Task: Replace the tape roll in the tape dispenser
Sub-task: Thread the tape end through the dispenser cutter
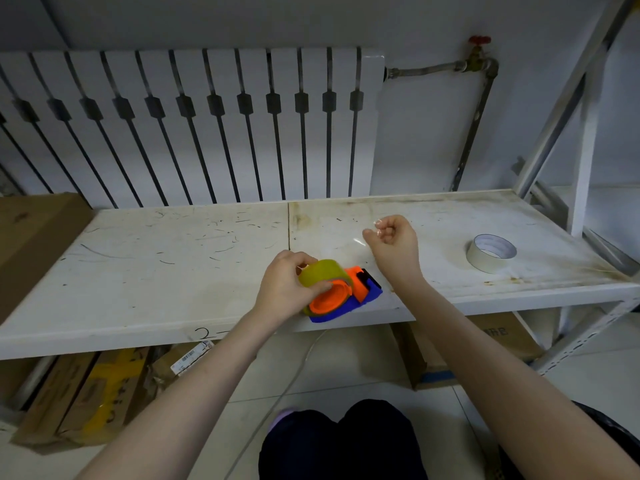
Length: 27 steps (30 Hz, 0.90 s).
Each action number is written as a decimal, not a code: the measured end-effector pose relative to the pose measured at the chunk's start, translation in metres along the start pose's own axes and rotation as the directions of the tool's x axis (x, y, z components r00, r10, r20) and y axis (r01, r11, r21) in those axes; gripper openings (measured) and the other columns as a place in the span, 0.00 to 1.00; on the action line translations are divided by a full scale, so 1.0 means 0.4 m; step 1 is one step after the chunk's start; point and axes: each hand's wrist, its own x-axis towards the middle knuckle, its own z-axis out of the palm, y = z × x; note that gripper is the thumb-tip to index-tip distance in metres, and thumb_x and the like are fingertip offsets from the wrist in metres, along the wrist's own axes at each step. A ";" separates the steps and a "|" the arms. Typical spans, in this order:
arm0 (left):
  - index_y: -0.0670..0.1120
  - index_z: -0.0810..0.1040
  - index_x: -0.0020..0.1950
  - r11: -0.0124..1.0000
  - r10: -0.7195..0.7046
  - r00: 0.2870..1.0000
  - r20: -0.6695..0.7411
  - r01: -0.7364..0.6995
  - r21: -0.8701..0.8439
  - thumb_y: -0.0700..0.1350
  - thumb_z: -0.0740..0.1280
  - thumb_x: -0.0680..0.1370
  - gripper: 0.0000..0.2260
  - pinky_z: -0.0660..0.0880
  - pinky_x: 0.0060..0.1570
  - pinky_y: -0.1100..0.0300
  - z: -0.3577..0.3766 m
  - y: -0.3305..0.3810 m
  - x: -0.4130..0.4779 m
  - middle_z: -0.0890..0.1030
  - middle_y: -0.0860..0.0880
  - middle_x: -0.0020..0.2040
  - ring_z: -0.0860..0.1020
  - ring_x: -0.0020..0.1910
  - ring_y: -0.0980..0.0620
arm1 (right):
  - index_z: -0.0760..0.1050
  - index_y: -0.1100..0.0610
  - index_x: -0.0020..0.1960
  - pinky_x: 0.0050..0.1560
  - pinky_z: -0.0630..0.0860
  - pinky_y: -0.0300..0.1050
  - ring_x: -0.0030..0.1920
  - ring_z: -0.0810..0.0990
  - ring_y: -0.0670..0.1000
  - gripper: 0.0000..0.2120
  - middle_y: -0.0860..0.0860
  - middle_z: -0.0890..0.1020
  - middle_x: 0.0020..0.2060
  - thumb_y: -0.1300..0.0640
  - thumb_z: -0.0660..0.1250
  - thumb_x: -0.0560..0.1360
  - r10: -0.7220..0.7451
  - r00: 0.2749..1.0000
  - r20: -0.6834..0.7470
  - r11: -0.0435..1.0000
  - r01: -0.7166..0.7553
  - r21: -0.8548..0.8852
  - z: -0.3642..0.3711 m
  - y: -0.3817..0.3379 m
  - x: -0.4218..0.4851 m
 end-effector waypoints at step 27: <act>0.52 0.76 0.40 0.996 -0.068 0.985 0.158 0.075 -0.041 0.53 0.77 0.60 0.15 0.77 0.42 0.53 -0.016 0.034 0.029 0.81 0.50 0.43 0.79 0.44 0.51 | 0.74 0.57 0.44 0.41 0.76 0.38 0.38 0.73 0.42 0.05 0.46 0.75 0.37 0.65 0.67 0.74 -0.427 0.895 0.132 0.904 0.425 0.040 0.040 -0.186 -0.044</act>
